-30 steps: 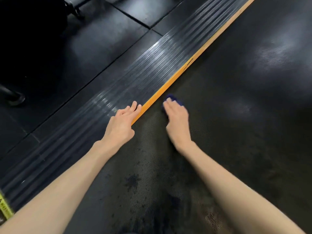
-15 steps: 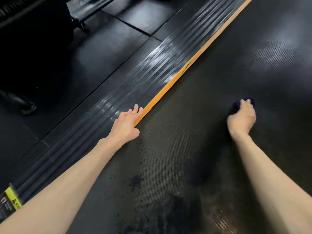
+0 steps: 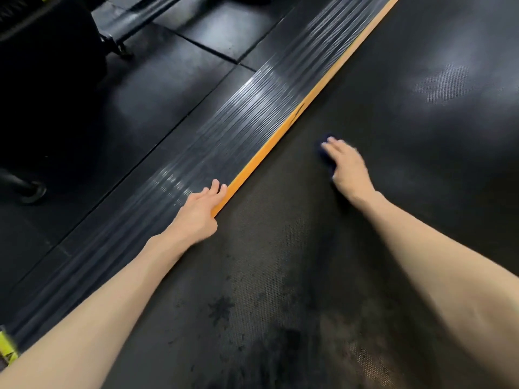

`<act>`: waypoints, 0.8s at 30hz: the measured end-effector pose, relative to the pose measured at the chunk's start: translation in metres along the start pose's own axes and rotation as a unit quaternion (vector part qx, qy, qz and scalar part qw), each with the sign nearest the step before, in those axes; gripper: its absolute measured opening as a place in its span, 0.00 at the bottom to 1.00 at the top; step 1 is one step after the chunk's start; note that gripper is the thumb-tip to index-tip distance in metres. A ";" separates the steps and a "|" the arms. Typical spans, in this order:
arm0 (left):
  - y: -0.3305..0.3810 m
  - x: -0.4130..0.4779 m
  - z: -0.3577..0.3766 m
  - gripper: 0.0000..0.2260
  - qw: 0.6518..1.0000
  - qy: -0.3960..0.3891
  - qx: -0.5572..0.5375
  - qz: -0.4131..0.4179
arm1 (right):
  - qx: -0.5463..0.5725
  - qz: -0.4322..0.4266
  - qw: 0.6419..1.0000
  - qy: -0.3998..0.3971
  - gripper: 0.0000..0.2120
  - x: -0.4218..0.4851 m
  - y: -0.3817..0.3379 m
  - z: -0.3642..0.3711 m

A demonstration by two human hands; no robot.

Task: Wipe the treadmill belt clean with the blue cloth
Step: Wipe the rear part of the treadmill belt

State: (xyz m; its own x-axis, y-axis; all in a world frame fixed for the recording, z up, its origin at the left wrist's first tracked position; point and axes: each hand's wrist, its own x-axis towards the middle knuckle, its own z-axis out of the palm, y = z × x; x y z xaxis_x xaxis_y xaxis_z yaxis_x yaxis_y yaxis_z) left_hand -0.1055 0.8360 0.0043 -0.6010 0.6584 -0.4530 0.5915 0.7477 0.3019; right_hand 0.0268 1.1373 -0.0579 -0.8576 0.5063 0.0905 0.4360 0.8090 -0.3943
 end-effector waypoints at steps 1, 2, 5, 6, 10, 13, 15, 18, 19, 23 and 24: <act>0.001 0.000 0.001 0.37 1.000 0.005 0.004 -0.002 | -0.003 0.107 0.994 0.030 0.27 0.006 -0.003 -0.001; 0.002 -0.001 0.002 0.38 1.000 0.011 0.008 -0.004 | -0.001 0.189 0.980 0.060 0.27 0.010 -0.018 0.001; 0.001 -0.003 0.007 0.39 1.000 0.027 0.011 -0.004 | 0.010 0.175 0.981 0.086 0.20 -0.001 -0.095 0.022; -0.001 -0.002 0.007 0.39 0.999 0.033 0.016 -0.002 | 0.020 0.099 0.992 0.078 0.21 -0.017 -0.118 0.036; -0.002 -0.001 0.005 0.37 0.999 0.038 0.029 0.002 | 0.059 -0.153 0.985 -0.044 0.35 -0.115 -0.156 0.058; 0.005 -0.012 0.005 0.39 0.999 0.038 0.028 0.005 | 0.021 -0.199 0.979 -0.040 0.36 -0.122 -0.120 0.042; 0.003 -0.025 0.012 0.38 0.997 0.060 0.043 -0.004 | 0.010 -0.142 0.990 -0.022 0.35 -0.106 -0.095 0.036; -0.006 -0.049 0.024 0.38 0.987 0.117 0.096 -0.048 | 0.007 -0.085 0.996 -0.021 0.32 -0.094 -0.083 0.032; -0.009 -0.058 0.026 0.38 0.984 0.118 0.118 -0.058 | 0.005 -0.078 0.997 -0.019 0.31 -0.094 -0.083 0.033; -0.019 -0.078 0.009 0.37 0.983 0.073 0.143 -0.089 | 0.006 -0.086 0.995 -0.046 0.31 -0.094 -0.085 0.025; -0.019 -0.078 0.002 0.37 0.984 0.058 0.133 -0.104 | 0.003 -0.092 0.994 -0.057 0.31 -0.093 -0.084 0.022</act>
State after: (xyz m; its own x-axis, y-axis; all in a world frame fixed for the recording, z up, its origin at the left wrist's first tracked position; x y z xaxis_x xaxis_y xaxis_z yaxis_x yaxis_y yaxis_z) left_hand -0.0687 0.7701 0.0318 -0.7726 0.5097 -0.3785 0.5588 0.8290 -0.0244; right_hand 0.0638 1.0159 -0.0536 -0.9485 0.3116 0.0578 0.2666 0.8831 -0.3862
